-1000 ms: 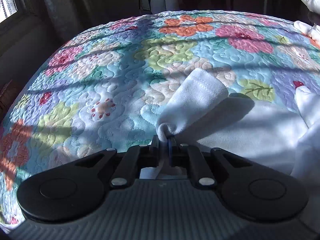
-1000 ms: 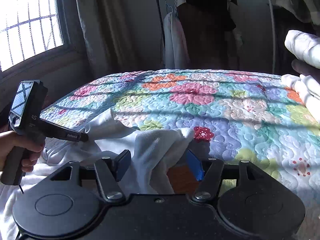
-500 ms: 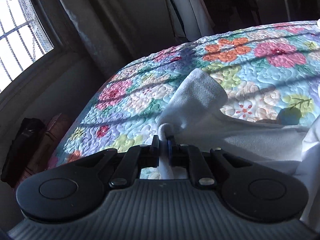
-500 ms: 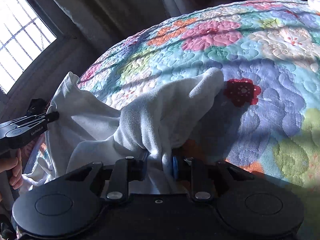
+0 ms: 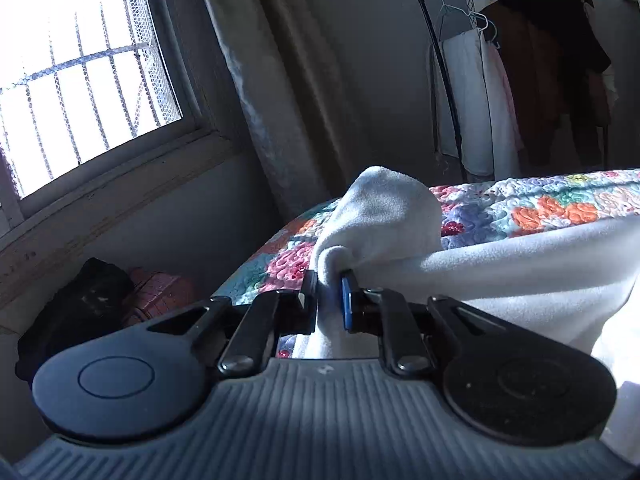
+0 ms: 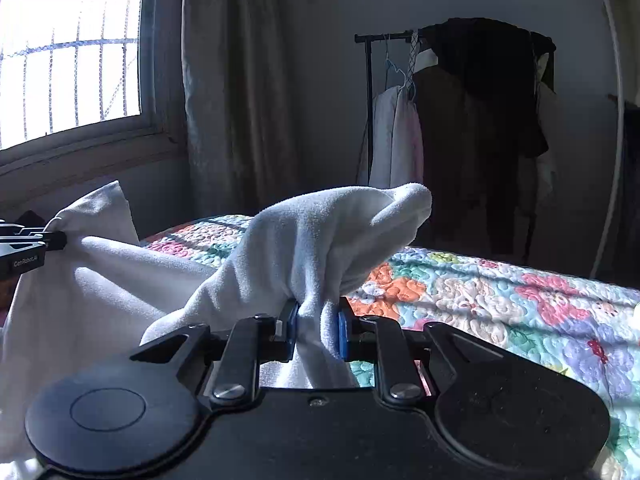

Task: Fold clothes

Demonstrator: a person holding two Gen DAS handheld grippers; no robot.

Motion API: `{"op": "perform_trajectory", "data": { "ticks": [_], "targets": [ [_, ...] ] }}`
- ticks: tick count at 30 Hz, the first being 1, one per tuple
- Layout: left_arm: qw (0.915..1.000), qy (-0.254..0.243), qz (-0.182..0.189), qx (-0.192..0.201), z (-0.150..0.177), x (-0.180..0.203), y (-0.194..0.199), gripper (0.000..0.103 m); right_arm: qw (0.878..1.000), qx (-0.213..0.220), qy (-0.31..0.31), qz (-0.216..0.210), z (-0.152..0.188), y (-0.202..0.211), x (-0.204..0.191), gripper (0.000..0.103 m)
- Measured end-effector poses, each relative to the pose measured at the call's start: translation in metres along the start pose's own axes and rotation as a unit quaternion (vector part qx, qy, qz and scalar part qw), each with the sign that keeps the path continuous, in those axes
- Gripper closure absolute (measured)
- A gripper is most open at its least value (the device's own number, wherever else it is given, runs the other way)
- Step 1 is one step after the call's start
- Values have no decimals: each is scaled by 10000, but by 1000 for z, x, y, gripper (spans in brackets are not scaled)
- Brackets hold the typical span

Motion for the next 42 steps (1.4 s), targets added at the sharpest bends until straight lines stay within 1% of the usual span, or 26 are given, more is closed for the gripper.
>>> {"op": "perform_trajectory", "data": {
  "ticks": [1, 2, 3, 4, 6, 7, 8, 9, 11, 12, 15, 17, 18, 20, 22, 24, 25, 28, 30, 31, 32, 33, 36, 38, 41, 42],
  "targets": [
    [9995, -151, -238, -115, 8, 1, -7, 33, 9999, -68, -15, 124, 3, -14, 2, 79],
    [9983, -324, -444, -206, 17, 1, -12, 28, 9994, -204, -22, 293, 11, -28, 7, 77],
    [9965, -531, -585, -286, 27, 1, -14, 28, 9977, -537, 27, 407, 22, -44, 10, 74],
    [9960, -635, -517, -371, 40, -1, -13, 28, 9947, -883, 29, 521, 34, -56, 13, 71],
    [9963, -628, -149, -568, 66, -9, -5, 28, 9888, -1319, -186, 677, 52, -62, 24, 69],
    [9962, -518, 99, -688, 79, -17, 1, 28, 9877, -1378, -490, 544, 58, -54, 29, 67],
    [9960, -389, 257, -764, 91, -24, 10, 28, 9856, -1436, -795, 410, 64, -45, 34, 60],
    [9956, -253, 376, -822, 102, -32, 19, 28, 9827, -1492, -1072, 213, 70, -31, 34, 57],
    [9938, -22, 597, -935, 121, -47, 36, 28, 9735, -1600, -1622, -183, 82, -4, 34, 56],
    [9923, 17, 692, -1025, 132, -54, 46, 28, 9713, -1607, -1698, -436, 88, 15, 28, 55],
    [9893, -124, 800, -1213, 160, -66, 77, 28, 9662, -1630, -1806, -848, 98, 58, 16, 48],
    [9782, -384, 1349, -1529, 177, -66, 109, 28, 9616, -1649, -1917, -1069, 101, 86, 12, 48],
    [9716, -497, 1651, -1622, 183, -66, 128, 28, 9608, -1682, -1842, -1212, 102, 100, 9, 48],
    [9647, -767, 1956, -1589, 186, -63, 167, 28, 9612, -1799, -1456, -1501, 106, 128, -2, 48],
    [9603, -1131, 2042, -1526, 189, -60, 209, 28, 9602, -1967, -810, -1812, 115, 164, -19, 48],
    [9557, -1300, 2154, -1531, 188, -60, 243, 28, 9568, -2155, -472, -1893, 125, 195, -28, 48],
    [9537, -1297, 2207, -1578, 188, -62, 256, 28, 9546, -2248, -303, -1933, 130, 211, -33, 48],
    [9470, -1047, 2457, -1785, 190, -66, 283, 28, 9469, -2419, -357, -2087, 137, 257, -38, 48],
    [9348, -756, 2783, -2073, 200, -66, 295, 28, 9399, -2538, -480, -2235, 142, 285, -41, 47],
    [9263, -660, 2976, -2214, 208, -64, 299, 31, 9336, -2662, -556, -2332, 145, 297, -44, 45],
    [9140, -633, 3226, -2378, 220, -59, 305, 31, 9183, -2938, -612, -2583, 155, 308, -51, 39],
    [9068, -659, 3336, -2491, 230, -54, 307, 33, 9013, -3210, -667, -2831, 166, 319, -58, 36],
    [8938, -769, 3454, -2756, 257, -41, 311, 39, 8889, -3451, -906, -2873, 198, 330, -69, 35],
    [8897, -797, 3530, -2784, 264, -39, 317, 40, 8716, -3733, -1347, -2877, 214, 336, -70, 35],
    [8925, -907, 3575, -2595, 260, -46, 326, 40, 8431, -4020, -1981, -2973, 229, 351, -72, 36],
    [8964, -959, 3507, -2536, 258, -50, 326, 40, 8450, -4006, -1972, -2942, 228, 362, -71, 36]
  ]
}}
Point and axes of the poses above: each gripper's, at about its wrist camera, not at the fingertips, and y roughly against the way its jaws point, x to its right, z to its underside, the point moved 7 cm from there along -y, roughly the way its jaws point
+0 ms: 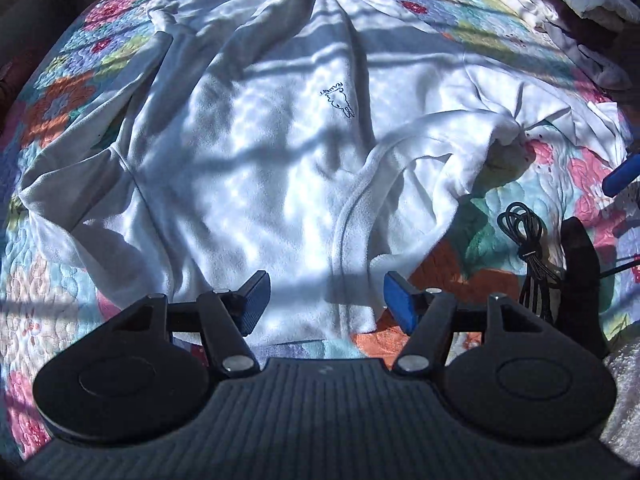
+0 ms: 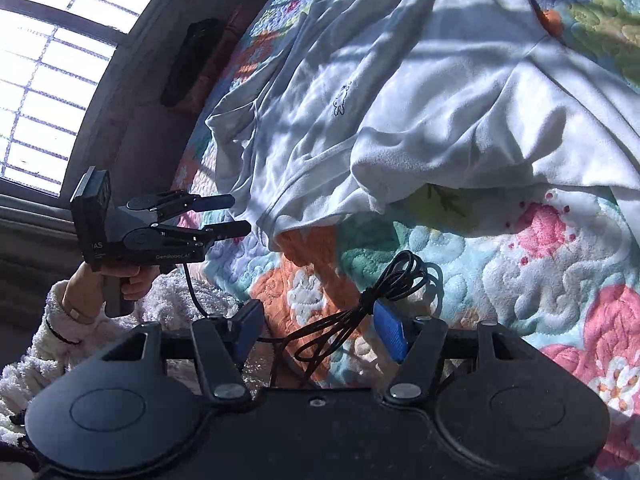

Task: Fold clothes

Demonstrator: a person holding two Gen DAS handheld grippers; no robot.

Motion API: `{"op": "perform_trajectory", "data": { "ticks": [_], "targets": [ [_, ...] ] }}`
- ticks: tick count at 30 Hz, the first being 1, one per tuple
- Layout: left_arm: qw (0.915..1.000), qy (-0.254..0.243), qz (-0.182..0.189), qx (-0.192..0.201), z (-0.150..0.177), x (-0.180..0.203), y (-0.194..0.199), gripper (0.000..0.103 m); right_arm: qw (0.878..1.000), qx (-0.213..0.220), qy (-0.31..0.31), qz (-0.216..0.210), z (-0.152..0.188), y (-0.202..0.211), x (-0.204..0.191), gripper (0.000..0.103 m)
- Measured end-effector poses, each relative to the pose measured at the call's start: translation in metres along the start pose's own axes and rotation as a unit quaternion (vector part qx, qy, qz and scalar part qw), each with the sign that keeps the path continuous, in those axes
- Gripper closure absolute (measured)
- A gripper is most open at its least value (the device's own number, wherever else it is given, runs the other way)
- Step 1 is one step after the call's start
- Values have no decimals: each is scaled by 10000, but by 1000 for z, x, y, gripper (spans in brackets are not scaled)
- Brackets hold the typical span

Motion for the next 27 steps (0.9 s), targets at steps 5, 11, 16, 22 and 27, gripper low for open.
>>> {"op": "perform_trajectory", "data": {
  "ticks": [5, 11, 16, 22, 27],
  "targets": [
    [9968, -52, -785, -136, 0, -11, 11, 40, 9990, 94, 178, 400, 18, 57, -28, 36],
    [9983, 500, -241, -169, -5, -9, -1, 39, 9958, 646, 533, 361, 13, 62, -47, 30],
    [9953, 560, -770, 196, -9, -3, -19, 40, 9605, 1465, 1492, 1837, -9, -12, -29, 32],
    [9947, 724, -687, 239, -4, -11, -32, 40, 9096, 2333, 2376, 2485, -45, -71, -43, 51],
    [9941, 772, -680, 337, -8, -16, -40, 40, 8669, 1972, 3175, 3298, -69, -116, -40, 50]
  ]
}}
Point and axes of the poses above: each gripper's, at about its wrist camera, not at the fingertips, and y roughly against the way its jaws point, x to its right, z to its underside, the point moved 7 cm from there along -y, roughly the way its jaws point
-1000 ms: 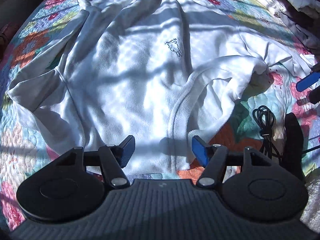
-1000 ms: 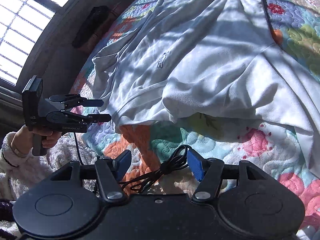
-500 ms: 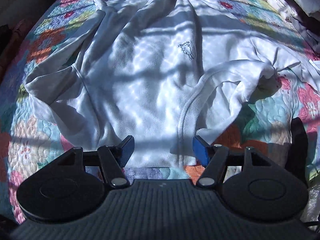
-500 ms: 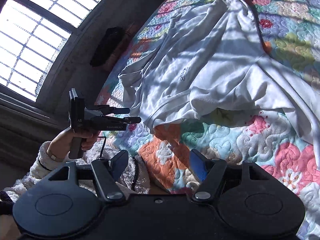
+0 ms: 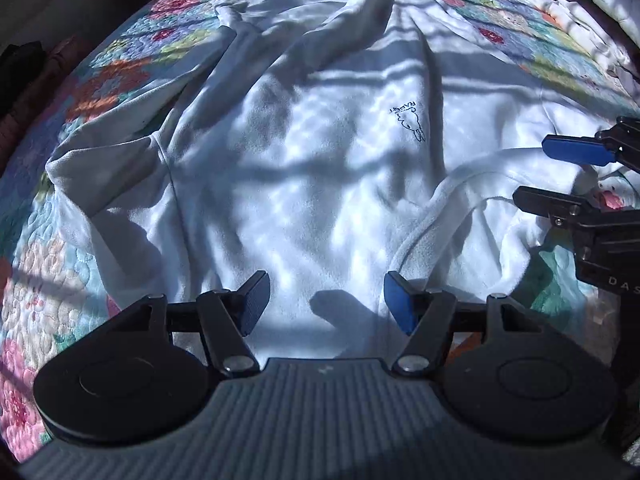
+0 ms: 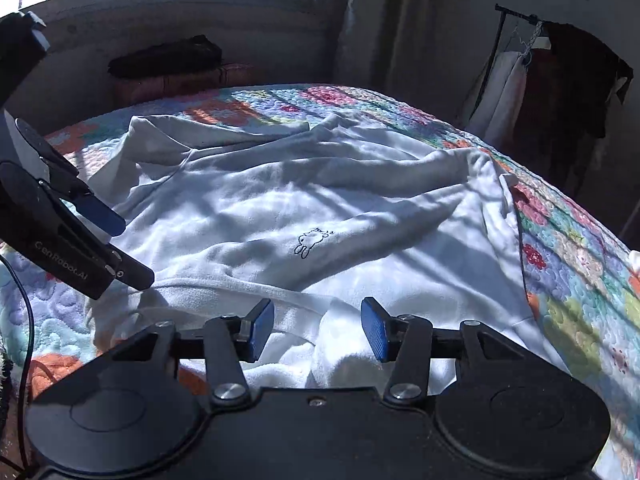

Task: Fold clothes

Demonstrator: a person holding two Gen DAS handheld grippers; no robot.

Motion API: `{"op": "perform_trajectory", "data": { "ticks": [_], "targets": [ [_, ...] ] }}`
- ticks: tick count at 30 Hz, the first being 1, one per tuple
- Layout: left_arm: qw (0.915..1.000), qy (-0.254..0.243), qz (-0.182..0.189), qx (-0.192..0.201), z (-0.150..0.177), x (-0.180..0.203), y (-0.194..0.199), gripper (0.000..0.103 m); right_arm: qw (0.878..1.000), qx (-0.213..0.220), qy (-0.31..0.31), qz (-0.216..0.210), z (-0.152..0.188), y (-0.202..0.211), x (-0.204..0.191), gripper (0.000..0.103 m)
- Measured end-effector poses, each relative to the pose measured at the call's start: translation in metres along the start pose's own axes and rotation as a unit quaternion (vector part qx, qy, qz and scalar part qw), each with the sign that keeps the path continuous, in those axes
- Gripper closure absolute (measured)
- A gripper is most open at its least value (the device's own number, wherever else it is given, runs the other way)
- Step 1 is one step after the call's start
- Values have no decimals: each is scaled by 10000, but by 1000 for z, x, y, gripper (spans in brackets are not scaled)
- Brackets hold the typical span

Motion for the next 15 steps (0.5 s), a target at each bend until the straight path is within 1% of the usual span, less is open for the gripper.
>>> {"op": "perform_trajectory", "data": {
  "ticks": [1, 2, 3, 4, 6, 7, 8, 10, 12, 13, 15],
  "targets": [
    [10000, -47, -1, -8, 1, 2, -1, 40, 9997, -236, 10, 76, 7, -9, 2, 54],
    [9999, -151, 1, -13, 2, 5, 0, 40, 9988, -472, 19, 152, 14, -18, 3, 69],
    [9996, -279, 5, -15, 3, 8, 1, 40, 9978, -620, -59, 247, 22, -21, 9, 81],
    [9992, -406, 9, -18, 4, 12, 2, 40, 9973, -670, -187, 251, 28, -20, 17, 87],
    [9973, -731, -20, 107, 3, 19, 5, 40, 9954, -682, -662, 123, 42, -10, 33, 87],
    [9957, -899, -60, 197, 2, 23, 7, 39, 9928, -732, -947, -49, 47, -6, 40, 87],
    [9938, -1066, -100, 288, 1, 27, 9, 39, 9878, -782, -1319, -286, 54, -4, 47, 87],
    [9899, -1337, -159, 444, -1, 34, 11, 39, 9805, -820, -1731, -436, 63, 0, 59, 88],
    [9890, -1404, -109, 464, -1, 40, 12, 39, 9758, -863, -1928, -573, 68, 3, 60, 89],
    [9895, -1381, -38, 435, -1, 41, 11, 38, 9700, -863, -2160, -708, 67, 7, 62, 89],
    [9905, -1330, 51, 359, 2, 43, 10, 38, 9636, -830, -2376, -906, 61, 15, 62, 90]
  ]
}}
Point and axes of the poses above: each gripper's, at about its wrist camera, not at the fingertips, and y roughly against the way its jaws point, x to its right, z to its underside, the point moved 7 cm from there along -y, roughly the way its jaws point
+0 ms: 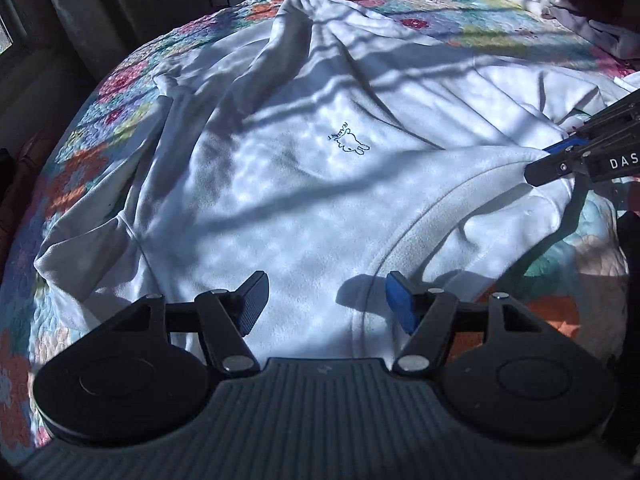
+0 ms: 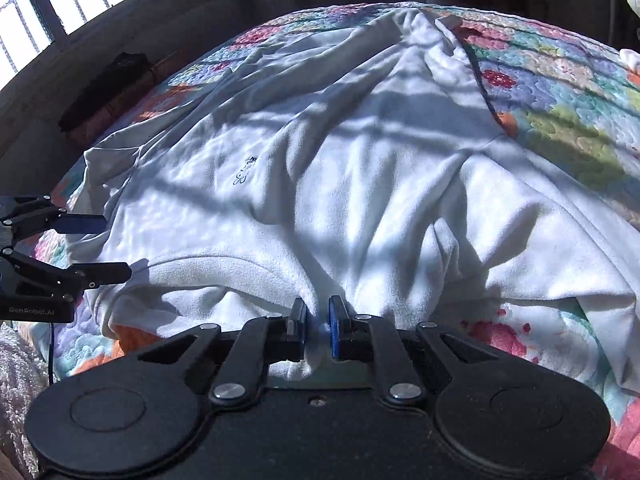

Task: Fold clothes

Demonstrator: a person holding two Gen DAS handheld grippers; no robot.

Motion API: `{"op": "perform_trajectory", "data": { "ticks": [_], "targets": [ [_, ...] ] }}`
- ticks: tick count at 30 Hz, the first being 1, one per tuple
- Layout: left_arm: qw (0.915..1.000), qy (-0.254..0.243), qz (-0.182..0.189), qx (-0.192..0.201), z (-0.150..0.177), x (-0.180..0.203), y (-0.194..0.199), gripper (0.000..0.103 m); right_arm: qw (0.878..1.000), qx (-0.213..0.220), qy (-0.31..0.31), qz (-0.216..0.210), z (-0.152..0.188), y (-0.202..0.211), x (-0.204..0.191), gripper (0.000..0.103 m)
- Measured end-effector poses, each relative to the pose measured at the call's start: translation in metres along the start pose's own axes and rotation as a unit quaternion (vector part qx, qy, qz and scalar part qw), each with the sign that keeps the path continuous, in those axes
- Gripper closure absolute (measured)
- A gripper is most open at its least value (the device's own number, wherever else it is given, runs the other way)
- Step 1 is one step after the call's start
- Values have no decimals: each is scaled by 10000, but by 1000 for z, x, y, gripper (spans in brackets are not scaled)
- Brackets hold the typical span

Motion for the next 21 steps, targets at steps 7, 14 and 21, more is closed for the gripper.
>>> {"op": "perform_trajectory", "data": {
  "ticks": [7, 14, 21],
  "targets": [
    [9980, -65, 107, -625, 12, 0, -13, 37, 9976, -267, 613, 203, 2, 7, -2, 92],
    [9984, 215, 155, -496, 7, -22, 13, 36, 9962, -573, 646, 125, 20, 8, 7, 92],
    [9947, 809, 289, -569, 12, -33, 0, 36, 9917, -919, 895, -106, 30, 24, -4, 56]
  ]
}}
Point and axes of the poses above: each gripper's, at about its wrist camera, not at the fingertips, and y roughly against the way its jaws point, x to its right, z to its underside, the point moved 7 cm from there along -y, roughly the way its jaws point
